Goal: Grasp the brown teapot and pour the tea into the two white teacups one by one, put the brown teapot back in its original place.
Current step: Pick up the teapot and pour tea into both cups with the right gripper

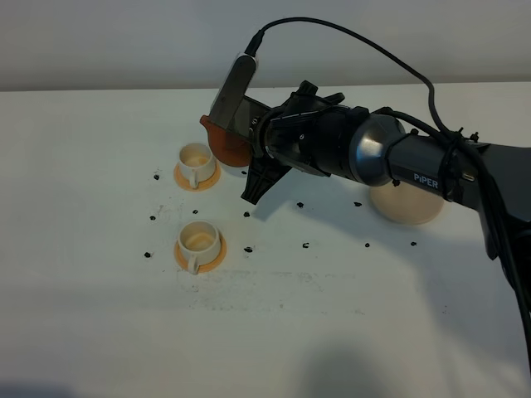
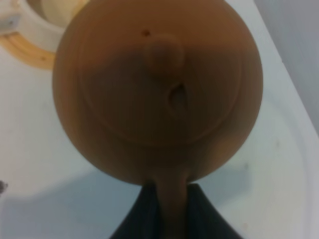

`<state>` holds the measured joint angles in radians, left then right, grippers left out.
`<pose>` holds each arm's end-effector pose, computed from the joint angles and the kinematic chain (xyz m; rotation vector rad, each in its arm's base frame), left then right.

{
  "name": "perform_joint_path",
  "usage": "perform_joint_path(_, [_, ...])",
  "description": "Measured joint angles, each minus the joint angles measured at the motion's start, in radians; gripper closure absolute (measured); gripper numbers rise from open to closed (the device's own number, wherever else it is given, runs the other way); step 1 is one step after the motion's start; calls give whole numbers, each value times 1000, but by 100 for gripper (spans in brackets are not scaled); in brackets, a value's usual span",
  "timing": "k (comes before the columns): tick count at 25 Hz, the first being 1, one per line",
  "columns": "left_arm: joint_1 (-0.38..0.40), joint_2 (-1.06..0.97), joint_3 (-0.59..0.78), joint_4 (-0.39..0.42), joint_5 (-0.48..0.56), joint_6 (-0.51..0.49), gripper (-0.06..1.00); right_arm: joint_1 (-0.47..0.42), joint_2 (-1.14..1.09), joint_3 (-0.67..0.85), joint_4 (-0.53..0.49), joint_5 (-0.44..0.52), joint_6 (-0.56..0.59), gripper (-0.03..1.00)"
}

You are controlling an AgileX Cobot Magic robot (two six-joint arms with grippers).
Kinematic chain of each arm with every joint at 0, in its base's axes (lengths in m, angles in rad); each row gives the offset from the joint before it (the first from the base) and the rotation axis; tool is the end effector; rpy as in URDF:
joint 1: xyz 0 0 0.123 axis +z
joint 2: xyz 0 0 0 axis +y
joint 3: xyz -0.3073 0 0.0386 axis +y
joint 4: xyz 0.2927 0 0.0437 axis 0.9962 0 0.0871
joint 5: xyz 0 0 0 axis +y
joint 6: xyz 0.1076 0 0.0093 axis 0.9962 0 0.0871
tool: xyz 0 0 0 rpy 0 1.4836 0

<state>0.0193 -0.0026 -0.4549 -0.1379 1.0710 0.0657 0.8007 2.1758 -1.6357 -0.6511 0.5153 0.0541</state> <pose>0.0290 -0.0125 0.2757 0.0522 2.0903 -0.1153 0.4033 0.3694 0.1615 -1.3812 1.9730 -0.2473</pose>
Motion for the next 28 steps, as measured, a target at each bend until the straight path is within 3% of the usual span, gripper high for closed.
perform_joint_path(15, [0,0,0,0,0,0,43,4,34,0,-54,0,1,88])
perform_joint_path(28, [0,0,0,0,0,0,43,10,52,0,-160,6,1,88])
